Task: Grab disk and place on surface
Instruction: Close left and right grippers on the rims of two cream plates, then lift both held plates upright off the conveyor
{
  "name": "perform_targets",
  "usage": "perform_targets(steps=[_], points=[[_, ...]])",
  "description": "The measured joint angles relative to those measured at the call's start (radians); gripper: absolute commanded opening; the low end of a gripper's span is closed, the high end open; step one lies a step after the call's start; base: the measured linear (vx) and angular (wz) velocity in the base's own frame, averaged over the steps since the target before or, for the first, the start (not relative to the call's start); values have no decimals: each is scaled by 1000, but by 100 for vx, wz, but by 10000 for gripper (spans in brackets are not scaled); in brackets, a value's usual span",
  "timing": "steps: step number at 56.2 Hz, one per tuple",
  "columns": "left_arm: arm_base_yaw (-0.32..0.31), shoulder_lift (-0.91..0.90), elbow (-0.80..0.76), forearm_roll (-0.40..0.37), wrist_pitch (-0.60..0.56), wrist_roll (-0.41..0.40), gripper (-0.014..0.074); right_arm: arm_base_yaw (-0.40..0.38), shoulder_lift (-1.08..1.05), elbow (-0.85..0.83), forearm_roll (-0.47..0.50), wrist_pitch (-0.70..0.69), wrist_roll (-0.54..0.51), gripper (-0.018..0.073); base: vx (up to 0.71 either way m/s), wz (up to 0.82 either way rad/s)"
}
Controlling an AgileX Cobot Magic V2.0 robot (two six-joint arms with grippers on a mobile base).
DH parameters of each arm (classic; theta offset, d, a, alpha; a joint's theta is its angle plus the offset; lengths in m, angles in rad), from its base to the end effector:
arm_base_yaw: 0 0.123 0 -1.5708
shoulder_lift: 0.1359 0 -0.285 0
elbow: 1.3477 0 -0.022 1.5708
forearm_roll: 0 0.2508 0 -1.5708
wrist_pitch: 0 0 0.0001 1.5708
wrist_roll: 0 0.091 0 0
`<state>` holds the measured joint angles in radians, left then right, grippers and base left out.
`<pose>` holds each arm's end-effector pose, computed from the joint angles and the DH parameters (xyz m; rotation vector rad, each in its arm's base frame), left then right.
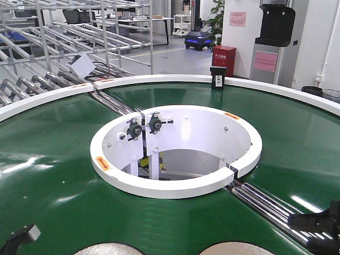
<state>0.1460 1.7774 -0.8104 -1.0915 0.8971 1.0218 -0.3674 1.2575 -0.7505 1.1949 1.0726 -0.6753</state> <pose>0.2895 -0.0213 0.1476 0.0901 2.6844 -1.0378 0.2277 -0.0079 0.2769 0.3208 2.2922 1.1297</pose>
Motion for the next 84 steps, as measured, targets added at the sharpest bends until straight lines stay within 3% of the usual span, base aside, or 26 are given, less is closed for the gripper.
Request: perform_targets(steps=[3,17,26,35,48,62,69,79,84], points=[[4,6,-1,-47,25,-1,-10,0,0,0,1,0,-2,503,0,0],[5,3,-16,-137,88,3,-10,-1,0,0,-31,-16,-7,503,0,0],[5,-58,-92,-121,100,-5,-9,-1,8,0,-188,-94,37,503,0,0],[54,-153,-210,-132,99,-92,-8,-1,81,0,-325,-138,94,503,0,0],[102,-204,-321,-163,115,-183,-8,15,248,0,-333,-167,93,503,0,0],[102,-204,-324,-205,140,-189,-8,169,386,-3,-281,-207,52,497,0,0],[102,-204,-324,-205,139,-189,-7,214,436,-5,-178,-233,-2,403,0,0],[102,-204,-324,-205,148,-189,-8,222,469,-5,-8,-222,-96,-17,0,0],[102,-204,-324,-205,157,-193,-8,223,469,-7,68,-187,-129,-15,0,0]])
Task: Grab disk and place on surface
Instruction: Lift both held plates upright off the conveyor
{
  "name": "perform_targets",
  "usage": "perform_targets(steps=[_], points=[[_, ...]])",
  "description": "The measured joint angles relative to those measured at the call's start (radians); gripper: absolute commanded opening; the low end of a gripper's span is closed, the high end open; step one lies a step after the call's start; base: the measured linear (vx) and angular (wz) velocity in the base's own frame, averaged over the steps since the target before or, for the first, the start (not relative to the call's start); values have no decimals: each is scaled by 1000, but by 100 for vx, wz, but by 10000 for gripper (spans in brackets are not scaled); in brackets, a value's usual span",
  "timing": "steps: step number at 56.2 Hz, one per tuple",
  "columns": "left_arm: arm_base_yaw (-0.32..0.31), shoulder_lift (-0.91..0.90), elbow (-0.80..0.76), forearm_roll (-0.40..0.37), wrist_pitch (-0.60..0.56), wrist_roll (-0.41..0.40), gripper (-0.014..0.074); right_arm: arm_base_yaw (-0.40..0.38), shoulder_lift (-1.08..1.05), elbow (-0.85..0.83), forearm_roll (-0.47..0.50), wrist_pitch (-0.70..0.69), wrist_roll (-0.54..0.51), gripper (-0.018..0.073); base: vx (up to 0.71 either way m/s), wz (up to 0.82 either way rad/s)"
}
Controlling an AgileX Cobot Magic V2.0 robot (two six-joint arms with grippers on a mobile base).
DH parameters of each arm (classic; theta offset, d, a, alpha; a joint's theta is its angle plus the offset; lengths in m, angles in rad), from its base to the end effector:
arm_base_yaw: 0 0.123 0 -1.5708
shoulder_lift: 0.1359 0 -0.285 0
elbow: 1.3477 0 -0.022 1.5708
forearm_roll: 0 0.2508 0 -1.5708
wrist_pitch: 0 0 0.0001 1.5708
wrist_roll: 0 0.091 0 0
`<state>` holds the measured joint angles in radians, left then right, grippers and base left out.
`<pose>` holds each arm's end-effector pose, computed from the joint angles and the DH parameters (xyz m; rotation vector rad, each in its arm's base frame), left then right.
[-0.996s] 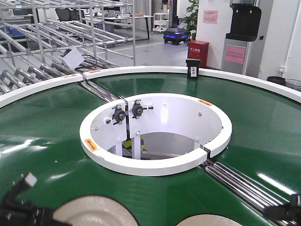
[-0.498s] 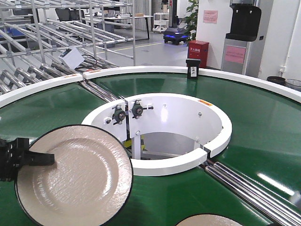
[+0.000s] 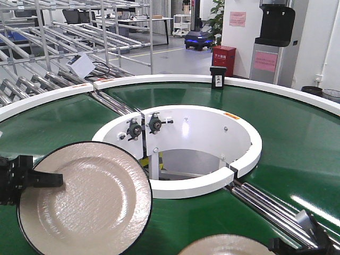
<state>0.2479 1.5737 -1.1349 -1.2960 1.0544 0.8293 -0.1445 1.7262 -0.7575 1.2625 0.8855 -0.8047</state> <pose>0.3262 0.0039 0.3039 -0.0402 2.1737 -1.1375 0.2852 0.0264 0.1584 0.3901 2.6143 1.1919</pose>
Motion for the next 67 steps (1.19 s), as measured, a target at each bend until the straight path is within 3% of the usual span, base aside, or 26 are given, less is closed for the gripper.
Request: perform_targets(steps=[13,23,43,53,67], points=[[0,0,1,-2,22,-28,-8,1,-71,3,119,45,-50,-11,0,0],[0,-2,45,-47,39,-48,-8,-14,-251,3,204,44,2,-9,0,0],[0,-183,116,-98,66,-49,-8,-151,-618,8,202,92,180,-9,0,0],[0,-261,116,-139,84,-74,-8,-163,-723,8,195,100,221,-9,0,0],[0,-303,116,-133,111,-103,-8,-163,-760,11,189,68,224,-9,0,0]])
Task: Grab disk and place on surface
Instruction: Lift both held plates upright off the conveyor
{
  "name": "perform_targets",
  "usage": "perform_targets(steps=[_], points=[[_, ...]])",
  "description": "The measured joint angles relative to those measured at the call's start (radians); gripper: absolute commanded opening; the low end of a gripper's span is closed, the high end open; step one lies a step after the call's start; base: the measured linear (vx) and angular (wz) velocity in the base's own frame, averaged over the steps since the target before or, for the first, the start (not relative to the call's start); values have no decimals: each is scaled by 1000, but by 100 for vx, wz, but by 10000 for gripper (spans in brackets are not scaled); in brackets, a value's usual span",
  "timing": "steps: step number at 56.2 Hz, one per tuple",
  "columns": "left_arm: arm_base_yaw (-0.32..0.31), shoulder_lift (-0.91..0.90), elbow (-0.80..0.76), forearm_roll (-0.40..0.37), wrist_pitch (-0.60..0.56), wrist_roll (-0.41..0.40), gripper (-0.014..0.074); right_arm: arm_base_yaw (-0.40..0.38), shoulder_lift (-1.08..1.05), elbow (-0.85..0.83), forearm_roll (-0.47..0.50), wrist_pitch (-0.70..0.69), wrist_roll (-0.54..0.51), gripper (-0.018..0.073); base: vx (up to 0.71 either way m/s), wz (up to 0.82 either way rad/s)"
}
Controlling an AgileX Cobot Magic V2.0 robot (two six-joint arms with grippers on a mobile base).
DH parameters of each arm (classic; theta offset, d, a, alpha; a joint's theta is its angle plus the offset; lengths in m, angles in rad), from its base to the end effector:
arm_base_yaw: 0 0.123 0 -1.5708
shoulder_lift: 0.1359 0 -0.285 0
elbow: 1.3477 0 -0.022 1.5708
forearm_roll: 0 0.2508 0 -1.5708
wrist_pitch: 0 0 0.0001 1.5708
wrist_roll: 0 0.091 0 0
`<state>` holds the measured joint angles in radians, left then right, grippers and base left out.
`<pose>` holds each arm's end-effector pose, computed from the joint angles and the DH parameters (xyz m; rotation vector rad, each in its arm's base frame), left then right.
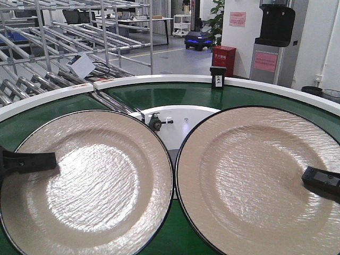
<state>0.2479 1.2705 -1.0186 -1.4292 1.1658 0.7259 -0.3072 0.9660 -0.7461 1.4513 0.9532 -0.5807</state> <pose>0.2508 -0.0220 0.3672 -0.0036 1.9772 -1.3147 0.1879 0.0177 0.3501 0.3544 1.8799 1.2002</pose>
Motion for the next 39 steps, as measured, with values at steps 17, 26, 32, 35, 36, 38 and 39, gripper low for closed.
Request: perform_targets(steps=[17,26,32,35,36,38,39], points=[[0,0,0,8,35,-3,-8,0,-1,1,0,0,0,-9,0,0],[0,0,0,8,35,-3,-8,0,-1,1,0,0,0,-9,0,0],[0,0,0,8,35,-3,-8,0,-1,1,0,0,0,-9,0,0],[0,0,0,8,35,-3,-8,0,-1,1,0,0,0,-9,0,0],[0,0,0,8,35,-3,-8,0,-1,1,0,0,0,-9,0,-1],[0,-1,0,8,35,-3,-8,0,-1,1,0,0,0,-9,-1,-3],[0,-1,0,8,35,-3,-8,0,-1,1,0,0,0,-9,-2,-5]])
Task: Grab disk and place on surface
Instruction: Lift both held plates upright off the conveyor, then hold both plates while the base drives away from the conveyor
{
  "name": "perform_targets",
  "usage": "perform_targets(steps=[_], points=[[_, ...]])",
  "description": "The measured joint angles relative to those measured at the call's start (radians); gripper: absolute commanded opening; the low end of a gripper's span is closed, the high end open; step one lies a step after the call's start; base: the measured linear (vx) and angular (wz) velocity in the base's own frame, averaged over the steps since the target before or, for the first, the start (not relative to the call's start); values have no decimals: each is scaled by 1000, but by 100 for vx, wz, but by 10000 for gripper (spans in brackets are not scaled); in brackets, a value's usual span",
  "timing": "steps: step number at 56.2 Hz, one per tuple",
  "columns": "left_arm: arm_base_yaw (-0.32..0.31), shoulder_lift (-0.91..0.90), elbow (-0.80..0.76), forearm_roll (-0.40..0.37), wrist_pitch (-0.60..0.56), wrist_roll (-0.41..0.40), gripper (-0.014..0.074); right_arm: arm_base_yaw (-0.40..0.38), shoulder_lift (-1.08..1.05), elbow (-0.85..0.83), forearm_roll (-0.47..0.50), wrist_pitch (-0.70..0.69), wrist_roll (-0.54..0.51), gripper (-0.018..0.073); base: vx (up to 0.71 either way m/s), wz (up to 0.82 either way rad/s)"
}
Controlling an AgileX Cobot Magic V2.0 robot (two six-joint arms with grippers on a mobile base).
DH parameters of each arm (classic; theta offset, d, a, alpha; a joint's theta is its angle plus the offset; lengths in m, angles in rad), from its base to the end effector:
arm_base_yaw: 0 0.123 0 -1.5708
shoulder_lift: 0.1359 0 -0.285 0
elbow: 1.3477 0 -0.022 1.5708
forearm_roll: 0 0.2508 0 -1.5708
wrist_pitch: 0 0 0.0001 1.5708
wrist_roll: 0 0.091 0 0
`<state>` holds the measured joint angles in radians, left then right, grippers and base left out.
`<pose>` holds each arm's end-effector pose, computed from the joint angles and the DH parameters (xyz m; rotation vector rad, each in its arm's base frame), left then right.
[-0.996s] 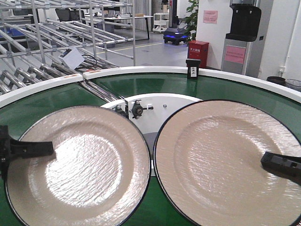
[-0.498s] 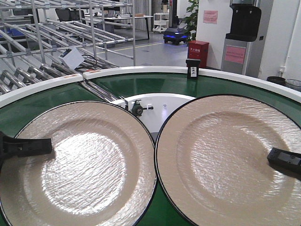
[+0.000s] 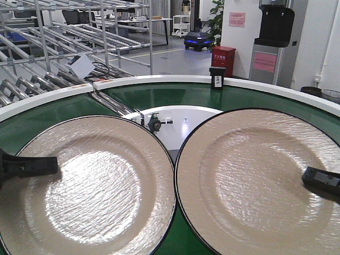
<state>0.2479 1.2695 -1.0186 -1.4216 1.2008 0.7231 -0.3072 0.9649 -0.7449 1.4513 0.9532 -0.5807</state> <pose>0.2479 -0.0238 0.3671 0.0263 1.9905 -1.3393 0.1876 0.0178 0.3500 0.3545 1.8800 1.2003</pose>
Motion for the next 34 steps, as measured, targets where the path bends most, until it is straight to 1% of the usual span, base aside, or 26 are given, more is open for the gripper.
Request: perform_targets(steps=[8,16,34], points=[[0,-1,0,0,-3,0,-8,0,0,0,0,0,0,-9,-4,-10],[0,-4,0,0,-4,0,-8,0,0,0,0,0,0,-9,-9,-26],[0,-4,0,0,-4,-1,-8,0,0,0,0,-5,0,-9,-13,-48]])
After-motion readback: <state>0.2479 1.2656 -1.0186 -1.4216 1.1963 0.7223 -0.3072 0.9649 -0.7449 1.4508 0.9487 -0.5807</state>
